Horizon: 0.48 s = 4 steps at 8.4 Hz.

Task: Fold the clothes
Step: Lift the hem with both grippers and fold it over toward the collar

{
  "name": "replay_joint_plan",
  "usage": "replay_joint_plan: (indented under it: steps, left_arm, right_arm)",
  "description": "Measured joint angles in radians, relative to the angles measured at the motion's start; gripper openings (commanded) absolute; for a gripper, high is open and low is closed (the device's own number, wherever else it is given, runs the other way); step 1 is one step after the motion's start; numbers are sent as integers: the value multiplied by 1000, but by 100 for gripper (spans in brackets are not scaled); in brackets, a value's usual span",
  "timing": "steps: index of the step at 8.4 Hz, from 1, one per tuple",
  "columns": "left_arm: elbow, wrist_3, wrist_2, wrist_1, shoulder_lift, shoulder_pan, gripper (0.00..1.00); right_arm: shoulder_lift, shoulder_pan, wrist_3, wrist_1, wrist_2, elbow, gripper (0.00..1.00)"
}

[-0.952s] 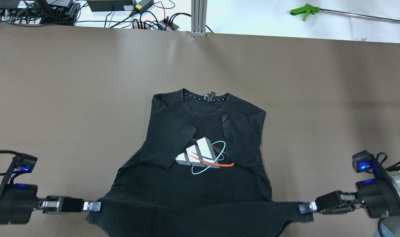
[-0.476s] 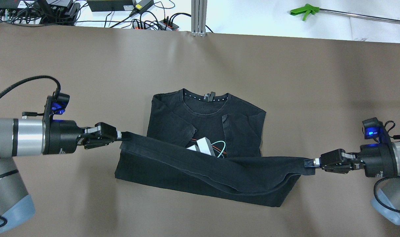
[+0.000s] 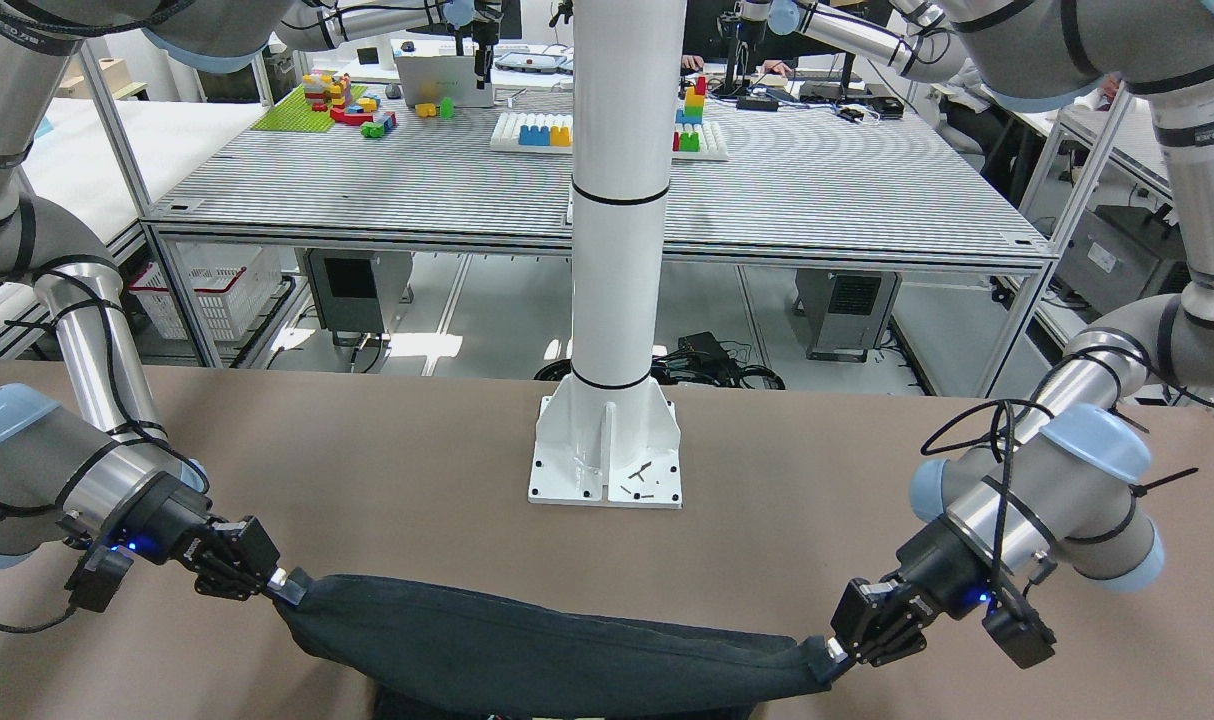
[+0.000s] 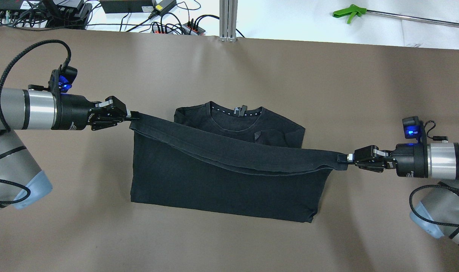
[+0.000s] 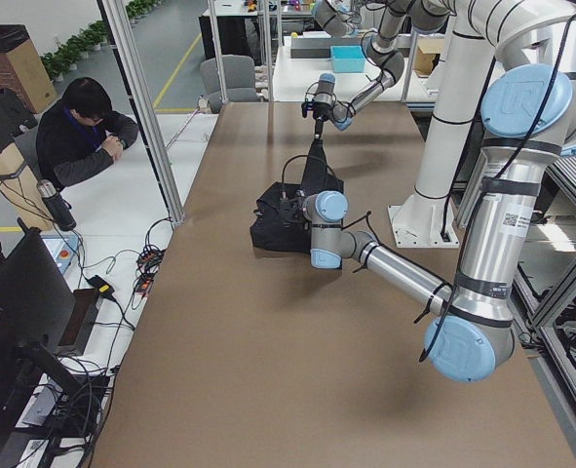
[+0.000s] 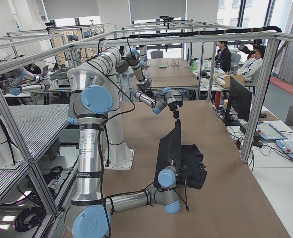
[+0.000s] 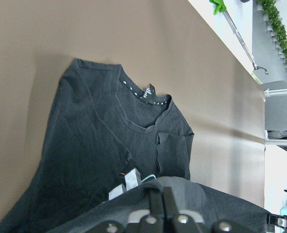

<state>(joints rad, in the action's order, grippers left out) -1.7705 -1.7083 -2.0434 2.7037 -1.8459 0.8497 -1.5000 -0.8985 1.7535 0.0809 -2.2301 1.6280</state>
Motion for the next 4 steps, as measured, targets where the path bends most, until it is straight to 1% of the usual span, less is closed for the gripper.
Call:
replay_joint_plan:
  steps: [1,3,4]
  left_arm:
    - [34,4,-4,3,-9,11,0]
    - [107,14,-1,9,-43,16,0]
    - [143,17,7,10,-71,17,0]
  right_arm:
    - [11,-18,-28,-30,21,-9,0]
    - [50,-51,-76,-131,55,-17,0]
    - [75,-56,-86,-186,95,-22,0]
